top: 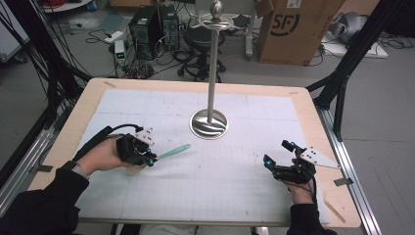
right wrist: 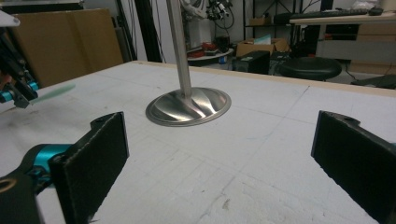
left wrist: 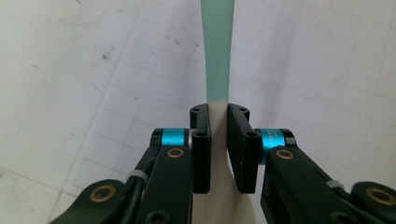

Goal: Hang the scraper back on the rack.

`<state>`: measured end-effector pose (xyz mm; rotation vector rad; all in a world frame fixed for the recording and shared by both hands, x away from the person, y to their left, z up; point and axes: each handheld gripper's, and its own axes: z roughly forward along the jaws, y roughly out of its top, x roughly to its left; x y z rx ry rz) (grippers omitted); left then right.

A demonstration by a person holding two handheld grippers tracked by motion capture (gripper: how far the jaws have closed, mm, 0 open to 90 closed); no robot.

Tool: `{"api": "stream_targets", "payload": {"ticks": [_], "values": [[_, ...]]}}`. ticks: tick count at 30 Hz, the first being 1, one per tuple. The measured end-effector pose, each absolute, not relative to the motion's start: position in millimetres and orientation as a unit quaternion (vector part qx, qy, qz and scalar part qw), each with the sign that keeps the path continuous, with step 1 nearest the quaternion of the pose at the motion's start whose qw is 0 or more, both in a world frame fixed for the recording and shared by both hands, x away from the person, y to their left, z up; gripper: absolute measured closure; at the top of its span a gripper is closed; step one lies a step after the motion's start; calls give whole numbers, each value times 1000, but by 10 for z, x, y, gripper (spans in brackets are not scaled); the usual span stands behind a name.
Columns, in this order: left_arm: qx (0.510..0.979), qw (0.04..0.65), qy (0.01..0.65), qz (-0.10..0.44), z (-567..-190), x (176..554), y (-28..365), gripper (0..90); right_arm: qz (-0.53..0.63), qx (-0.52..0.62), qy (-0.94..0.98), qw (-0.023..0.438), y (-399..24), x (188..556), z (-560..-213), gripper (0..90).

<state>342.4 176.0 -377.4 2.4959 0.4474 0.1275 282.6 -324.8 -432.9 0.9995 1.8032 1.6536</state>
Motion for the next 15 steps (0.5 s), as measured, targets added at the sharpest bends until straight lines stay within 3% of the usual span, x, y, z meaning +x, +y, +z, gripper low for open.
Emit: {"api": "stream_targets", "payload": {"ticks": [8,15], "values": [[900,381,186,99,-3684,3399,1805,801,606,369,660,247,-3252,2824,-4329,28],[861,446,225,102,-3617,3447,1818,801,609,370,657,248,-3262,2809,-4319,28]]}}
